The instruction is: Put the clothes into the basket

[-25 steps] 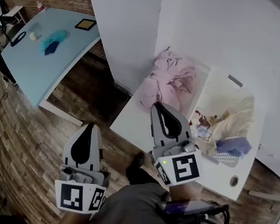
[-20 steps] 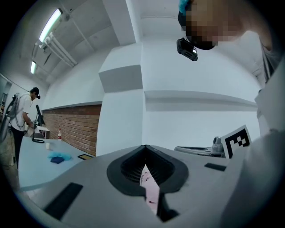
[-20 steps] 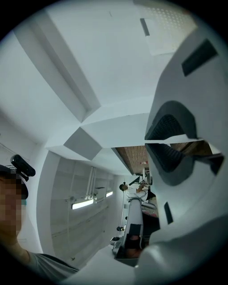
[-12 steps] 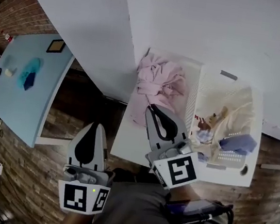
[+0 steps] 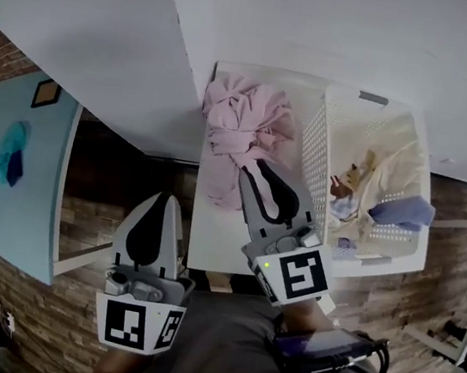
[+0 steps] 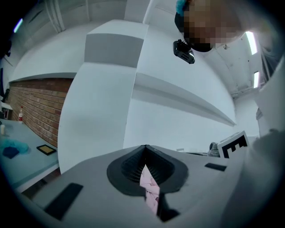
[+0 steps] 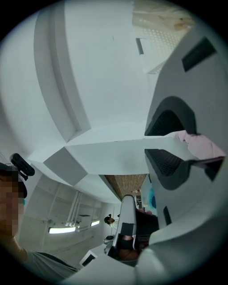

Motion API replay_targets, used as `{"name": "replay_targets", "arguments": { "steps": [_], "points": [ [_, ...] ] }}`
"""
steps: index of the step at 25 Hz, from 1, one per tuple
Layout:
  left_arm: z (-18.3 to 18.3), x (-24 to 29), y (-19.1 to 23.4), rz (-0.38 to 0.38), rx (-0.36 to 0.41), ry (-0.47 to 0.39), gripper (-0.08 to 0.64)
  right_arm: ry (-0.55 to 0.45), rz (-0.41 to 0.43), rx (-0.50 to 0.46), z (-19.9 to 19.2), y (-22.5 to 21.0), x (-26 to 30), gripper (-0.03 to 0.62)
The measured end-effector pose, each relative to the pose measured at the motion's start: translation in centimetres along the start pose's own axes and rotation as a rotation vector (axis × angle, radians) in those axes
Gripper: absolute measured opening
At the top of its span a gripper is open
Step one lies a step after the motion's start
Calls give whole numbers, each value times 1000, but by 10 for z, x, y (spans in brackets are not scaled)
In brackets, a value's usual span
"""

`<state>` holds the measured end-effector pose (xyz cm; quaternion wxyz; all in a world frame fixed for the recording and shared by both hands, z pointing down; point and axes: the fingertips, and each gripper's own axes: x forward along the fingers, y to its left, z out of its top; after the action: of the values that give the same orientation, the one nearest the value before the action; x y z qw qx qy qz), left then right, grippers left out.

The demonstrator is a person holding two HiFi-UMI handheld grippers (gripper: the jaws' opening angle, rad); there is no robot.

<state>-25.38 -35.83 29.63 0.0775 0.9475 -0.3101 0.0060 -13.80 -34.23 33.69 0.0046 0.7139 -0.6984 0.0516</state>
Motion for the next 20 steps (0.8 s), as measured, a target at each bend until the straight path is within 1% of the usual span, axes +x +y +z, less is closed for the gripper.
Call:
{"name": "replay_targets", "arguments": {
  "steps": [3, 4, 7, 10, 13, 16, 20],
  "points": [
    [-15, 16, 13, -47, -23, 38, 8, 83, -15, -2, -31, 1, 17, 161],
    [-21, 21, 18, -60, -30, 51, 8, 116, -12, 0, -44, 2, 22, 197],
    [-41, 33, 27, -97, -55, 98, 8, 215, -14, 8, -88, 4, 33, 363],
    [-62, 41, 32, -135, -84, 150, 8, 289, -60, 18, -124, 0, 35, 454],
    [-84, 45, 35, -165, -107, 203, 8, 358, -87, 3, -156, -6, 34, 502],
    [-105, 51, 37, -186, -127, 244, 8, 425, -95, 15, -189, -14, 40, 535],
    [-130, 64, 44, -201, -144, 289, 8, 492, -83, 56, -228, -18, 46, 550]
  ]
}}
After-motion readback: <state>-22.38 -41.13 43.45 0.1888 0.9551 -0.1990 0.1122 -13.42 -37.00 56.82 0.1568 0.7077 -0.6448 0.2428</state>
